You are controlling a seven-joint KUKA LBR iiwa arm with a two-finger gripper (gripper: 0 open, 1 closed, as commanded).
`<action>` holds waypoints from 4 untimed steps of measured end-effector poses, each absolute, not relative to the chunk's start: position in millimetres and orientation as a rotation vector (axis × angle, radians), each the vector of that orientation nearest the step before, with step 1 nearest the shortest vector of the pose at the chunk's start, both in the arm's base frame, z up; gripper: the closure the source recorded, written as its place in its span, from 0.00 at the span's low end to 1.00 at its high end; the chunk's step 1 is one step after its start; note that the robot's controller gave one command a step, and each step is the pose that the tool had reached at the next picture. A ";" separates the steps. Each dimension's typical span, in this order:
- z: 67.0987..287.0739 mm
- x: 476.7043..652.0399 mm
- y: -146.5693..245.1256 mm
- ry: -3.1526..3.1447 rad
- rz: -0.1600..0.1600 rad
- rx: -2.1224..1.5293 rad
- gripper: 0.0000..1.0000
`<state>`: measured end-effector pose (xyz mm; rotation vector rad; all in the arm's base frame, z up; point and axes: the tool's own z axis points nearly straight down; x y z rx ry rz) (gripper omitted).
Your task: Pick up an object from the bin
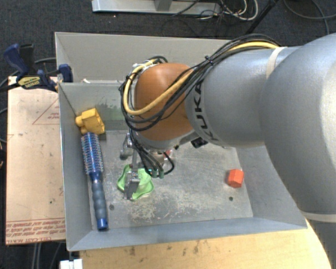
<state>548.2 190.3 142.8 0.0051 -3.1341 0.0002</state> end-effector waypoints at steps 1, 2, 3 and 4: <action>78.3 581.7 102.8 -3.141 0.001 -0.096 0.00; 75.6 584.5 115.6 -3.142 0.001 -0.182 0.00; 76.8 584.8 118.8 -3.143 -0.009 -0.184 1.00; 76.7 584.8 118.8 -3.143 -0.009 -0.184 1.00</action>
Offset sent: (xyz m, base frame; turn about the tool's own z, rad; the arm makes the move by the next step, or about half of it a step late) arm 0.0320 -0.0827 -0.0621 0.0556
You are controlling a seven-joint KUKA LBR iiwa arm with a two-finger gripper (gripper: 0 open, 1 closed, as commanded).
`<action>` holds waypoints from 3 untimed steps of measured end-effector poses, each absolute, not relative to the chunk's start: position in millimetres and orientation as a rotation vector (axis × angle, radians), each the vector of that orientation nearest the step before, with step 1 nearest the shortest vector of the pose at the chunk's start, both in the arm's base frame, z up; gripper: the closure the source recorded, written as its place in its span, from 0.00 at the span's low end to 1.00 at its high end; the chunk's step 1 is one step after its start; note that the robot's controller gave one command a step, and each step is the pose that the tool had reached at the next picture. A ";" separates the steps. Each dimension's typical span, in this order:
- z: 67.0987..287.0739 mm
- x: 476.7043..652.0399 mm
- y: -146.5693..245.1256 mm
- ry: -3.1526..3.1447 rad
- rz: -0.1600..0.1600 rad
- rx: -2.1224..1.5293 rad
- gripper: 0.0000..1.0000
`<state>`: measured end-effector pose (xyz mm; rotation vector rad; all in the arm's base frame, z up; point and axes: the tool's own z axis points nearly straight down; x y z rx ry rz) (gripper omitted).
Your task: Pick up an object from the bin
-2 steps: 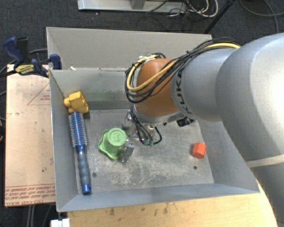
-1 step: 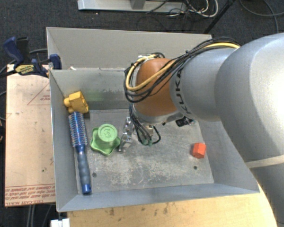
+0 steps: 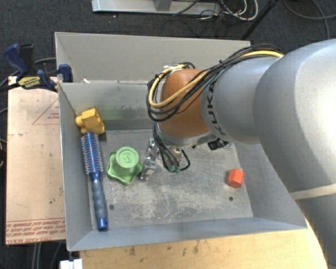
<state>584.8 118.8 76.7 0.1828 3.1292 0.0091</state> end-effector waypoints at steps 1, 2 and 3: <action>76.6 584.8 118.8 3.129 0.009 0.183 1.00; 76.6 584.8 118.7 3.129 0.010 0.184 1.00; 76.6 584.8 118.7 3.129 0.010 0.183 0.00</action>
Offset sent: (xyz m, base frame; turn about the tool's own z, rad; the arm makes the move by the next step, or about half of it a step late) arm 0.0000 0.0000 0.0000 0.0000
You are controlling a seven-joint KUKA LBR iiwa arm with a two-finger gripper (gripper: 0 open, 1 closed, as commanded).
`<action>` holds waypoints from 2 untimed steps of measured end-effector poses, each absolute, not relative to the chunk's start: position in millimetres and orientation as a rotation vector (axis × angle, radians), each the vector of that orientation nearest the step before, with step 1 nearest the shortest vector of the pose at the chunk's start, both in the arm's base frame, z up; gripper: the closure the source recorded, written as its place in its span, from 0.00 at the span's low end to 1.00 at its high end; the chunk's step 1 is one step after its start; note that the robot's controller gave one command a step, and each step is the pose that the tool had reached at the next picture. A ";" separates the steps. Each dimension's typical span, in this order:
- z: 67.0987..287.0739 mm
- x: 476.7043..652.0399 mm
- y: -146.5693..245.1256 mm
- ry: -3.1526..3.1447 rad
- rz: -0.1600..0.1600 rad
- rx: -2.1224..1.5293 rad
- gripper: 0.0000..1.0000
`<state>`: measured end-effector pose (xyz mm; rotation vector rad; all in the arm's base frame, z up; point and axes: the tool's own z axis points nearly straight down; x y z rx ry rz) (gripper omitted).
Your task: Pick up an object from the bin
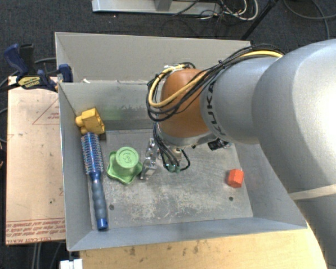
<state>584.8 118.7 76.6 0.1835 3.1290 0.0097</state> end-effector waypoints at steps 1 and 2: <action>74.9 580.2 204.4 3.110 0.008 0.326 0.00; 76.2 581.3 202.1 3.108 0.009 0.332 1.00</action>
Offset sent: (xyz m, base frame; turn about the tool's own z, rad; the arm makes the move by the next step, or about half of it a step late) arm -0.0085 0.0825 -0.0066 0.0965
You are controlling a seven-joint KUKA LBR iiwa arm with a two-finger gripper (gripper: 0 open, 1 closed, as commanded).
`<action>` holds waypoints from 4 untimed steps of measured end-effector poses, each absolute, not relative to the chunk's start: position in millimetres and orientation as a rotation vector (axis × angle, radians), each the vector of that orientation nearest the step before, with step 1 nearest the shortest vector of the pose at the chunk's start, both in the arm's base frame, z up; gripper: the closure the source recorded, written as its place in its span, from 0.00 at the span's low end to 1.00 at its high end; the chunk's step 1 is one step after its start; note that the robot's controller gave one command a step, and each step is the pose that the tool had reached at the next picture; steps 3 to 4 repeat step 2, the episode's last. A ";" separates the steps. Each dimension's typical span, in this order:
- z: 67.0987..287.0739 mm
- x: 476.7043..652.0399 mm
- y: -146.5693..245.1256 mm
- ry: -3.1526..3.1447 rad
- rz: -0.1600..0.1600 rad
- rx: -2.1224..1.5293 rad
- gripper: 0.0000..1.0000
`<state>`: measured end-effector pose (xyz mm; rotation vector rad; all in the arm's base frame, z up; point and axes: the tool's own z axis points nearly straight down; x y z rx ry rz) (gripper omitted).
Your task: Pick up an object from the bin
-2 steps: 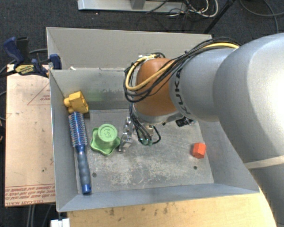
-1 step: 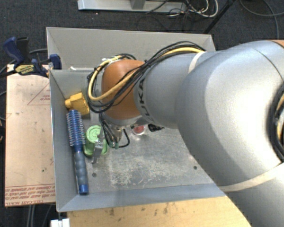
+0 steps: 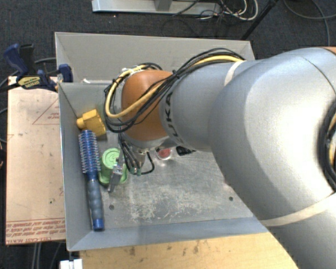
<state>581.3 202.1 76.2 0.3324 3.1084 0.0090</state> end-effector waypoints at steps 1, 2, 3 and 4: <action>223.2 582.3 195.2 3.128 0.005 0.161 1.00; 202.5 580.3 203.5 3.131 0.001 0.263 1.00; 202.5 580.3 203.5 3.131 0.001 0.263 1.00; 202.5 580.3 203.5 3.131 0.001 0.263 1.00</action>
Offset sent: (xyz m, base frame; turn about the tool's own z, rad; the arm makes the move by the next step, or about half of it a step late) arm -0.0007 -0.0076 0.1423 -0.1104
